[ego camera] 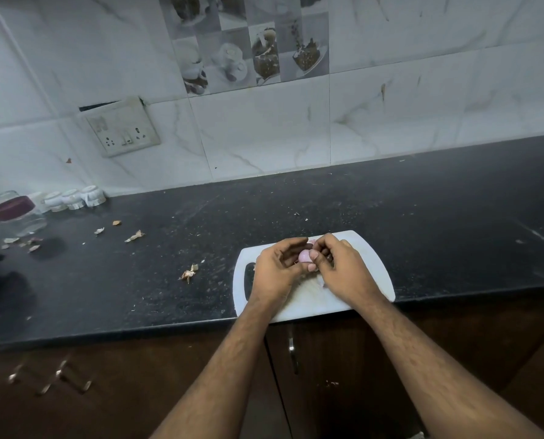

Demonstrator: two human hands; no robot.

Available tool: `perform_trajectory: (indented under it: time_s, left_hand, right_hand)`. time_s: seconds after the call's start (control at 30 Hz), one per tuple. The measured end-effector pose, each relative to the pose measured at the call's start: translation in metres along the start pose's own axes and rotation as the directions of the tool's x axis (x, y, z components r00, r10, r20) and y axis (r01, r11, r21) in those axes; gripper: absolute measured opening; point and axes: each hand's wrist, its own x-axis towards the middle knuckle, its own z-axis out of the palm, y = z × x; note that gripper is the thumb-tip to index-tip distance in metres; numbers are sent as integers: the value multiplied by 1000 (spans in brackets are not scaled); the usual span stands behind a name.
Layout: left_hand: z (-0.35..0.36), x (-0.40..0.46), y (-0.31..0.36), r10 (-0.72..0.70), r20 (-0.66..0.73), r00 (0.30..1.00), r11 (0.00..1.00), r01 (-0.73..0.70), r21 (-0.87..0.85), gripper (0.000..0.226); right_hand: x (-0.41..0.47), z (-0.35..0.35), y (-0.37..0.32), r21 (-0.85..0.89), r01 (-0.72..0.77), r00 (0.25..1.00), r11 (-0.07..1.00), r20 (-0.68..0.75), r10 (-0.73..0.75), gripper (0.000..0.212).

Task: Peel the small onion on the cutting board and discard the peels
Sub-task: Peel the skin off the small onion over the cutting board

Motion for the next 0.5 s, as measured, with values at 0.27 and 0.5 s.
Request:
perform_trajectory:
  time_s: [0.27, 0.5]
  left_hand:
    - [2, 0, -1, 50, -76, 996, 986, -37, 162, 26]
    - [-2, 0, -1, 80, -180, 980, 967, -33, 251, 13]
  right_hand:
    - [5, 0, 6, 83, -71, 993, 994, 99, 63, 11]
    - [-2, -4, -5, 76, -7, 998, 997, 55, 3, 36]
